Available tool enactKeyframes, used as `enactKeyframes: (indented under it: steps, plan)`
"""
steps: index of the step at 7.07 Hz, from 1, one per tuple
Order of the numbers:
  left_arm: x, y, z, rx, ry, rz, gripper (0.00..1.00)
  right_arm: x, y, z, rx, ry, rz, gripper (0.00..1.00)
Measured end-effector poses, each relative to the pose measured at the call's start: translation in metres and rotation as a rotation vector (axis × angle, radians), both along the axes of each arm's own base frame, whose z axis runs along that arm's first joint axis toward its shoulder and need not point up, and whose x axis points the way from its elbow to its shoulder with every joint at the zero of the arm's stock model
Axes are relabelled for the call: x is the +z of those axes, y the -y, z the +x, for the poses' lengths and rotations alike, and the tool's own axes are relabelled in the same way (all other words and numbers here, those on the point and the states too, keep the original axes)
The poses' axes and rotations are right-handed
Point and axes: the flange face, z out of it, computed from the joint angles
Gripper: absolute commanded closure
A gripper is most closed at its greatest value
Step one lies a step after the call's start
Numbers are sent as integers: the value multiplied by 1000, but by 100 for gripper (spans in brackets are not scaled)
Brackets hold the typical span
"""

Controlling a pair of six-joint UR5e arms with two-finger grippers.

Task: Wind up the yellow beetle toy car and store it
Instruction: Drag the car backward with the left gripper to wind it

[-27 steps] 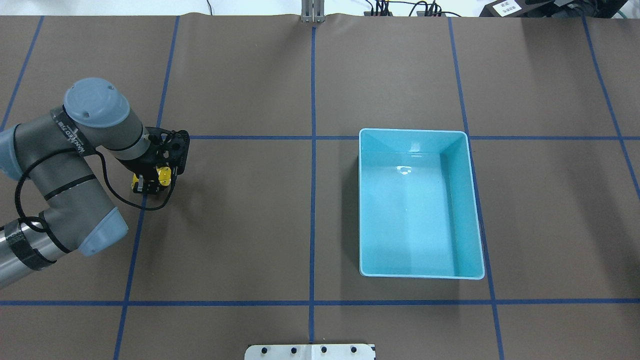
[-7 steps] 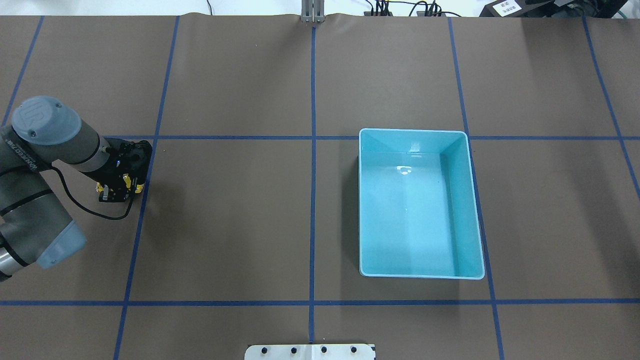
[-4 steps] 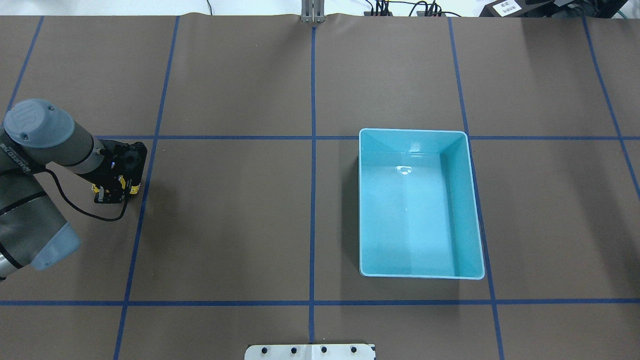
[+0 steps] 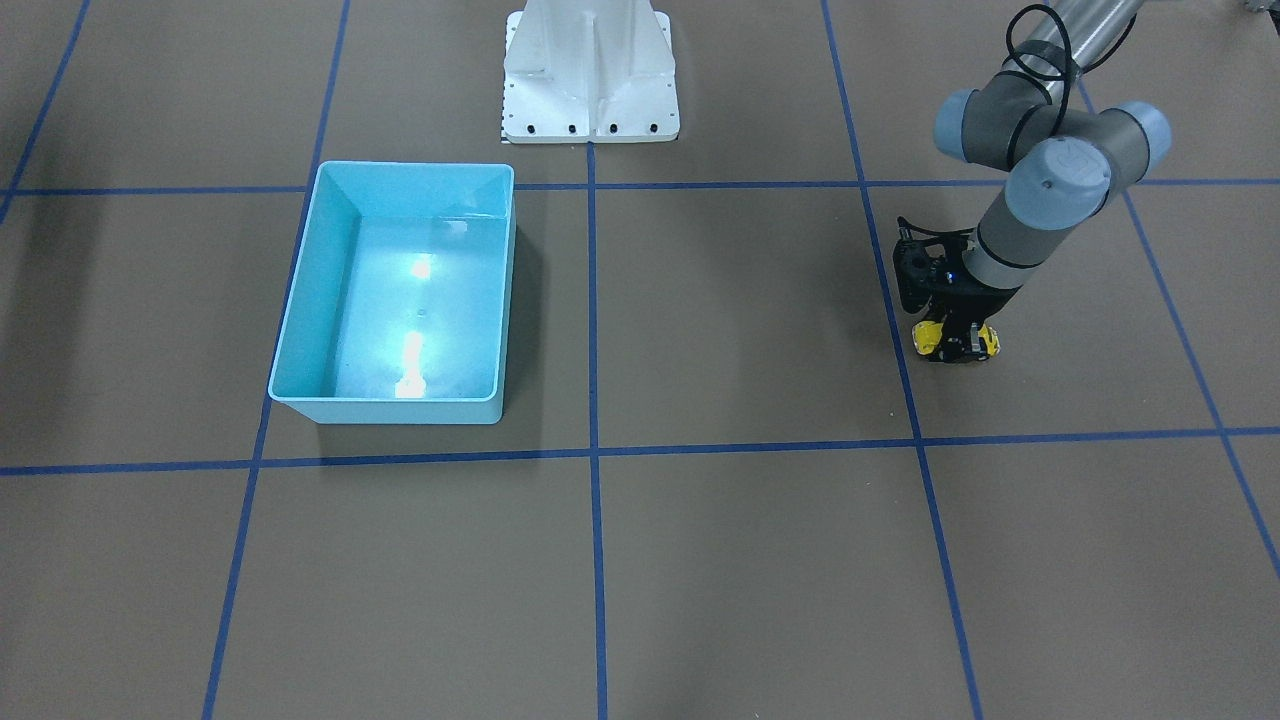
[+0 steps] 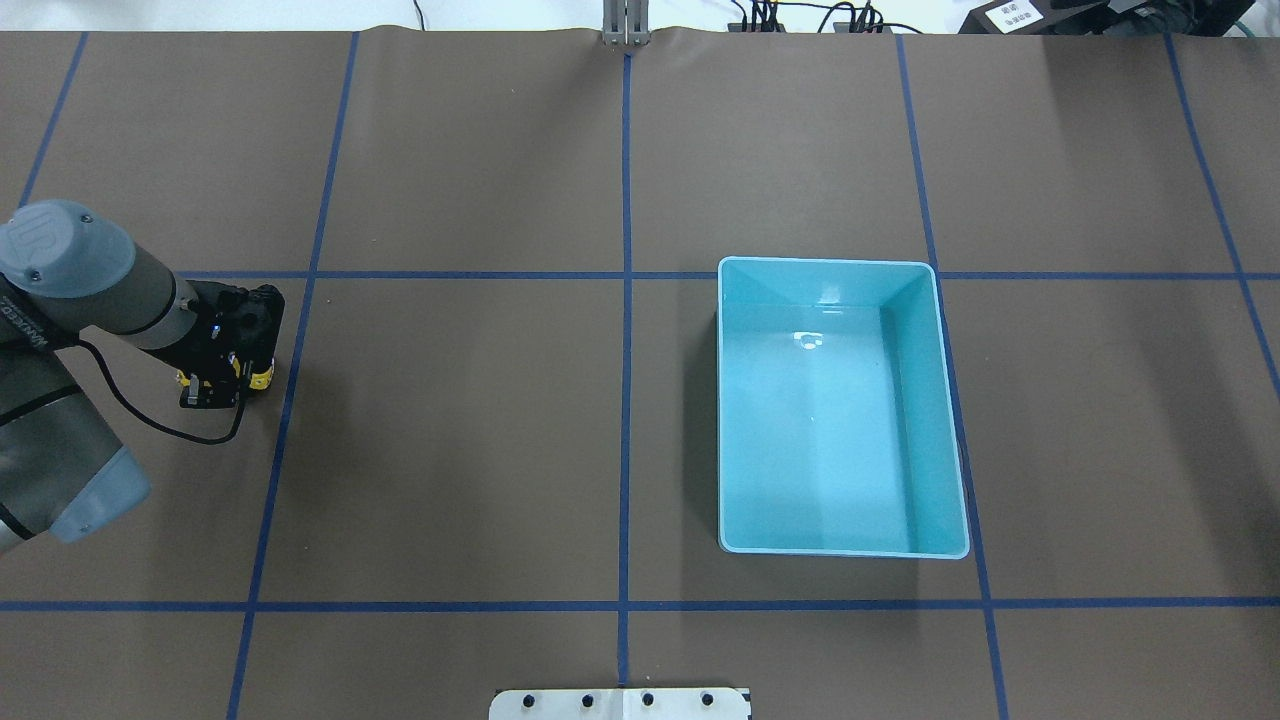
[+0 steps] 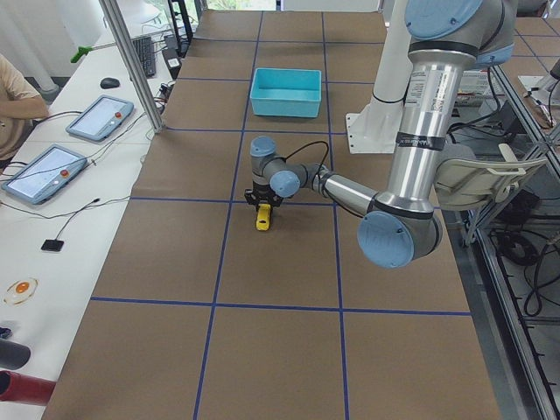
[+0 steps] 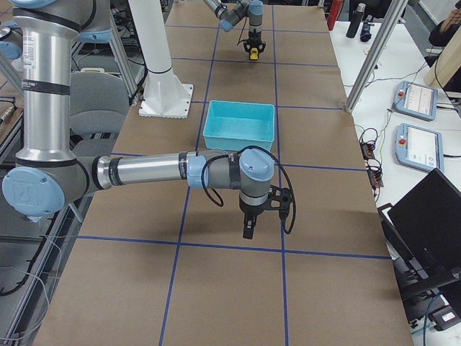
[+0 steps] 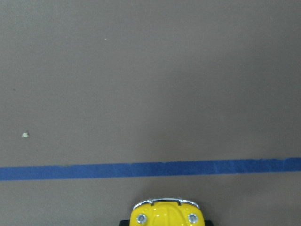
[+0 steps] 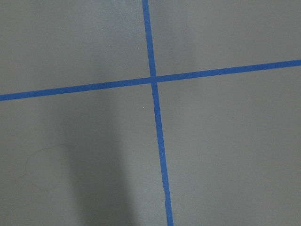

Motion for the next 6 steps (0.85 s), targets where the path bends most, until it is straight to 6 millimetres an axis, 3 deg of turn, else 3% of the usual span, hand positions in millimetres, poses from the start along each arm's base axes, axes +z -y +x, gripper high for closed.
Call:
enactKeyframes:
  steps: [6]
  plan:
    - [18, 0, -19, 11, -12, -5, 97, 1, 0, 0, 1, 0, -2, 0]
